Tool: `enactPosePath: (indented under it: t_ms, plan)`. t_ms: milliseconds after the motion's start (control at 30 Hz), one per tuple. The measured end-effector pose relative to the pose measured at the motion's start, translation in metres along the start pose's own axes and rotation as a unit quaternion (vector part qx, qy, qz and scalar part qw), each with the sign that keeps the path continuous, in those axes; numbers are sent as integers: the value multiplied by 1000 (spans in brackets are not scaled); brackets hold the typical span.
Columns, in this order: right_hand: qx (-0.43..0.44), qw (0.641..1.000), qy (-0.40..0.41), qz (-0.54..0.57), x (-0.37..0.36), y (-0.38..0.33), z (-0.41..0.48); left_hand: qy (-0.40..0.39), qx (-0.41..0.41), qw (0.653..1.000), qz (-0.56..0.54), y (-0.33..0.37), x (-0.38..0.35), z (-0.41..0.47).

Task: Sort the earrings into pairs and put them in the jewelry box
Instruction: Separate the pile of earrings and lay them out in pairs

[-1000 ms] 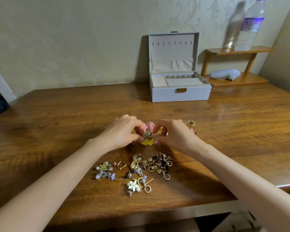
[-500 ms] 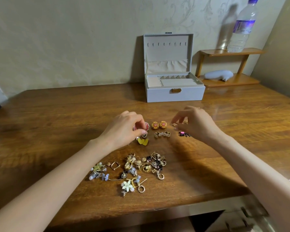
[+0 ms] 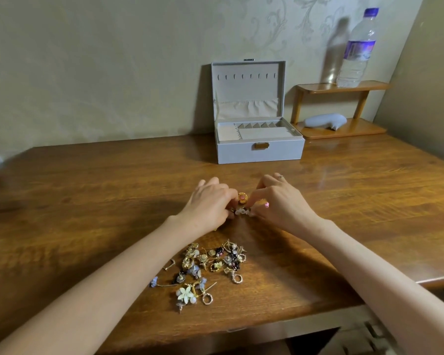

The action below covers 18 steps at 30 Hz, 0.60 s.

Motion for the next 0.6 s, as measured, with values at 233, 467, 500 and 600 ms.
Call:
enactPosePath:
  t_ms: [233, 467, 500, 600]
  plan:
    - [-63, 997, -24, 46, 24, 33, 2, 7, 1, 1000, -25, 0, -4, 2]
    - [-123, 988, -46, 86, 16, 48, -8, 12, -2, 999, -41, 1, -2, 0]
    - [-121, 987, -39, 94, 16, 49, -8, 14, -3, 999, -41, 0, -1, -1]
    - [-119, 987, -21, 110, 16, 51, -7, 37, -2, 998, -43, -7, 5, -6]
Point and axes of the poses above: each hand's wrist, its own z-axis towards the middle knuckle, its own x-axis out of the back of the hand, y = z × x, the point moved 8 cm from there along z, towards the middle knuckle, and after that the axes turned 15 degrees about z, right-handed, at the moved point
